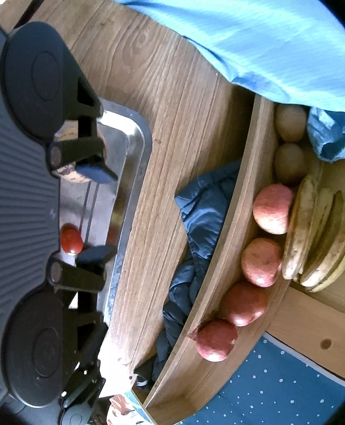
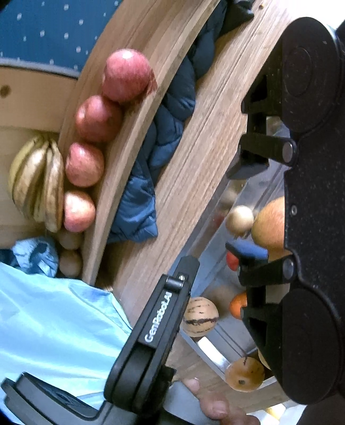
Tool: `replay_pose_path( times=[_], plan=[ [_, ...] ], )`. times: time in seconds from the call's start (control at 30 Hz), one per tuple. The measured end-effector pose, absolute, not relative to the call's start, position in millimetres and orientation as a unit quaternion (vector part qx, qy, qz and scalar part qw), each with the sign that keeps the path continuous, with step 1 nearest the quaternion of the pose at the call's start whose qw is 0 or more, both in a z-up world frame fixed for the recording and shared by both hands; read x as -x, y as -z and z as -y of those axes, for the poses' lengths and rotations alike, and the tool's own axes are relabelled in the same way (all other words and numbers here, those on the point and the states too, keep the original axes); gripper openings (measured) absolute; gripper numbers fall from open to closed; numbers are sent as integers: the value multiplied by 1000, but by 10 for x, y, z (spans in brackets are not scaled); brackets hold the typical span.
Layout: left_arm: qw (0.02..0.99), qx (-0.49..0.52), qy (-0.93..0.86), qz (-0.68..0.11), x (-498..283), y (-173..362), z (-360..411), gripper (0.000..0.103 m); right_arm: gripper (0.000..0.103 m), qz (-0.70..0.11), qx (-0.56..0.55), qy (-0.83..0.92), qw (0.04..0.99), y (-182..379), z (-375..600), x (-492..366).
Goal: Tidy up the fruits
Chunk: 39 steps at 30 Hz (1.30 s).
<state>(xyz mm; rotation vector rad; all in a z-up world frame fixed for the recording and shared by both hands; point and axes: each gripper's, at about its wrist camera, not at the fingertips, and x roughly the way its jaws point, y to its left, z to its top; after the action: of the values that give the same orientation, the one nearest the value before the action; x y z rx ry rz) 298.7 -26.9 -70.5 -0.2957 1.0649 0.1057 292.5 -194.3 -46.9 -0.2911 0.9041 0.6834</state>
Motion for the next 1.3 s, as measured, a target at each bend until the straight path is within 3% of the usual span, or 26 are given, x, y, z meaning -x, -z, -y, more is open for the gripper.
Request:
replay_pose_path(
  times=[0.43, 0.6, 1.3],
  plan=[
    [866, 138, -92, -472, -2620, 472, 360, 96, 95, -389, 108, -300, 864, 169, 2287, -2663],
    [871, 139, -102, -460, -2400, 405, 415, 100, 101, -376, 99, -296, 872, 59, 2416, -2521],
    [884, 142, -131, -426, -1451, 168, 569, 101, 102, -329, 87, -306, 889, -246, 2672, -1829]
  ],
)
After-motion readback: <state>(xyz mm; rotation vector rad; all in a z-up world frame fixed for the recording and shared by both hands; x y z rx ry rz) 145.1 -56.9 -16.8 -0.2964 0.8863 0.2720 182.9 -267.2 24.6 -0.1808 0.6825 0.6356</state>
